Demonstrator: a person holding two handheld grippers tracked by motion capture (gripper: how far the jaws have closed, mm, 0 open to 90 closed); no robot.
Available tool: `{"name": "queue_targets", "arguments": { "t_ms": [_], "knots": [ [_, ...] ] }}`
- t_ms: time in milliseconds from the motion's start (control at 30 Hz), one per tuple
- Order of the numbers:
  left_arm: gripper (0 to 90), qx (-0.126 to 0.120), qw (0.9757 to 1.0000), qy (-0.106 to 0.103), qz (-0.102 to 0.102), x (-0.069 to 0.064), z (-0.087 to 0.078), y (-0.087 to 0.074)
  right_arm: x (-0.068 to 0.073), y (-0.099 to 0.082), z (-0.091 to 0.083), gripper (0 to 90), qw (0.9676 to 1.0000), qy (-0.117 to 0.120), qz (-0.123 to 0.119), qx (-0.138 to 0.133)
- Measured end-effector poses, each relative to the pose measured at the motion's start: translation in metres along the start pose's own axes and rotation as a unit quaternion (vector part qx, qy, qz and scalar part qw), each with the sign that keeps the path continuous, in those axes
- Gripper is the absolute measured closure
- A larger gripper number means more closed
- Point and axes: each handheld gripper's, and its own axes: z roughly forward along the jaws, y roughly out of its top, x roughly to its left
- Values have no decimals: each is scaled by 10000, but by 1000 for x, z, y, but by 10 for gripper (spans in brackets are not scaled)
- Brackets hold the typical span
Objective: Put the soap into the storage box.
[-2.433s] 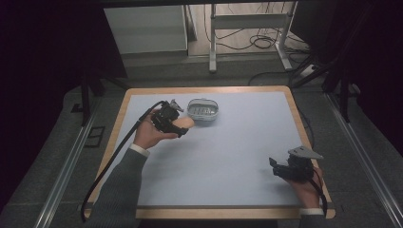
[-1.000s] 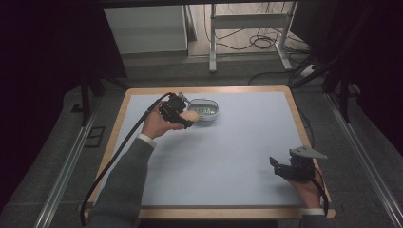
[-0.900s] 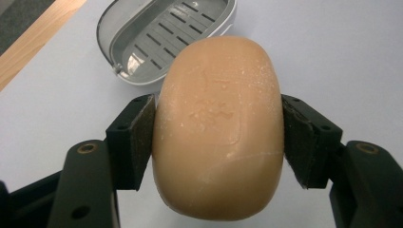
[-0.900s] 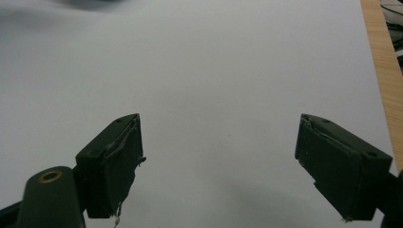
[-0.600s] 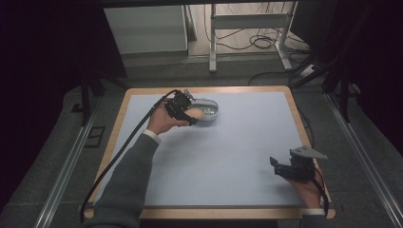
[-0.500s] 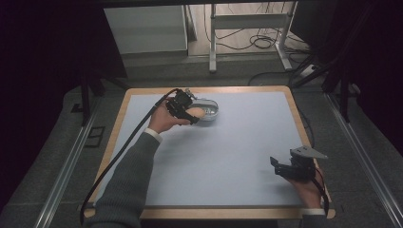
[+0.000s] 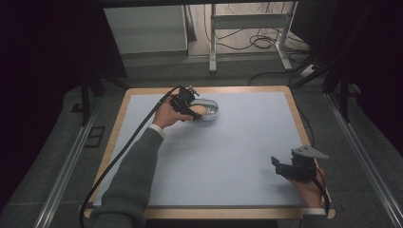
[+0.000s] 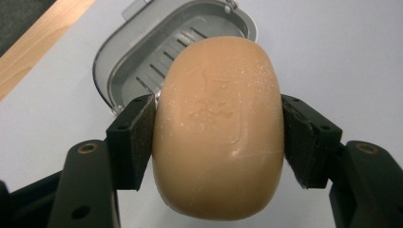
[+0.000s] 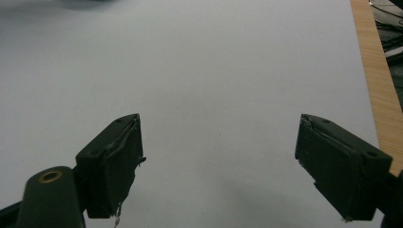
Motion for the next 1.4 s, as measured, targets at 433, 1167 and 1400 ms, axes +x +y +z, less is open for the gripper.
{"name": "queue_targets", "arguments": {
  "t_ms": [433, 1167, 1400],
  "knots": [
    [337, 49, 10000, -25, 60, 7, 12, 14, 0, 1, 1, 161, 10000, -7, -16, 5],
    [337, 137, 9997, -160, 89, 20, 42, 34, -2, -1, 1, 161, 10000, -62, 19, 29],
    [296, 157, 9998, -123, 3, 21, 48, 31, -1, -1, 1, 161, 10000, -44, -12, 39]
  ]
}}
